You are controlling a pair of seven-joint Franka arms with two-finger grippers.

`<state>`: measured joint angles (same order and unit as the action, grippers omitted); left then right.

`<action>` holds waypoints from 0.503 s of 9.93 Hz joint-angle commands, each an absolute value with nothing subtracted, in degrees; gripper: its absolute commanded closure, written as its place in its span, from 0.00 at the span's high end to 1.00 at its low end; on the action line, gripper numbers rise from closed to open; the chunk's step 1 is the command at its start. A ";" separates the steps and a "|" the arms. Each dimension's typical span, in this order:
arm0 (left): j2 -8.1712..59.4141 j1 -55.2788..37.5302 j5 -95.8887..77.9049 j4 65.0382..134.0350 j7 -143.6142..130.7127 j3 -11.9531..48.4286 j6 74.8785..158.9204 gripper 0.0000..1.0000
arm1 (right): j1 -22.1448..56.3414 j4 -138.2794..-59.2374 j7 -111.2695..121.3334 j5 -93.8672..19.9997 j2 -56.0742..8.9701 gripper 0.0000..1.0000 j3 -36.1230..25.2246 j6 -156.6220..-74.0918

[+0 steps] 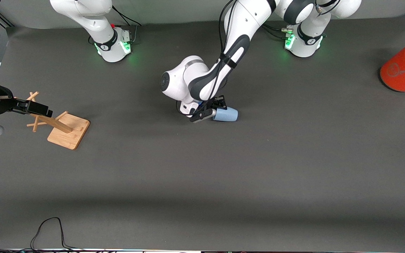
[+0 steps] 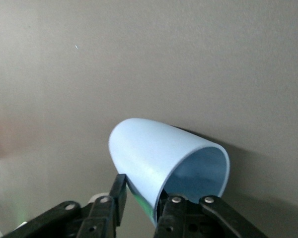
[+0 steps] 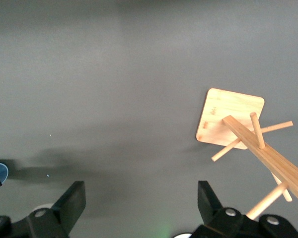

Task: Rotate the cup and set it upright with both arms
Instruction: 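Grasp the lying blue cup by its rim with the left gripper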

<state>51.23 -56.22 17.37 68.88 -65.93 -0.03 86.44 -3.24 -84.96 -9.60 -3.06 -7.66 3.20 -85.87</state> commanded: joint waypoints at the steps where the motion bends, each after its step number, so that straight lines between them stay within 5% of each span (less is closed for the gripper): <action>1: 51.77 -56.43 17.75 67.24 -65.66 -0.79 85.79 0.00 | -3.78 -90.79 -5.64 -2.37 -3.87 1.00 2.04 -89.56; 5: 48.18 -50.39 14.35 66.97 -55.75 -0.09 81.39 0.00 | -0.44 -92.54 -4.83 -2.29 -1.50 1.00 -1.14 -89.56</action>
